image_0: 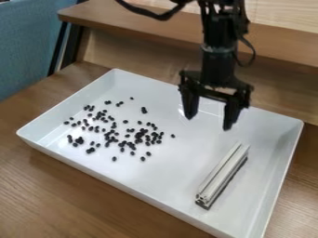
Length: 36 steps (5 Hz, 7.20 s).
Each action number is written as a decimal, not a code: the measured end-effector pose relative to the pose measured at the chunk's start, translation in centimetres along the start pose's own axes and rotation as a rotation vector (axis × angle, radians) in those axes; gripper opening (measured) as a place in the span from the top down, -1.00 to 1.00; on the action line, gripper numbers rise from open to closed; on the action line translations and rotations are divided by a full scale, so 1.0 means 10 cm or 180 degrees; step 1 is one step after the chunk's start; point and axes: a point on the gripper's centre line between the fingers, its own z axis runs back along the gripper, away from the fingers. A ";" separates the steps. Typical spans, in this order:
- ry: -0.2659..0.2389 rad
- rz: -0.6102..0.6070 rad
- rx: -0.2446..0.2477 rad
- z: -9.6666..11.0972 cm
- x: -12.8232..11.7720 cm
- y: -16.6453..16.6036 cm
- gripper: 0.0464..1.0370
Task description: Sweep into pile
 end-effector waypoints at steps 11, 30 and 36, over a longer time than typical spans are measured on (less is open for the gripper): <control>0.0034 -0.0335 0.0027 -0.68 -0.28 -0.27 0.28; 0.0032 0.0141 0.0201 -0.54 -0.33 2.18 -0.49; -0.0533 0.0138 -0.0294 0.51 -0.09 1.59 -0.93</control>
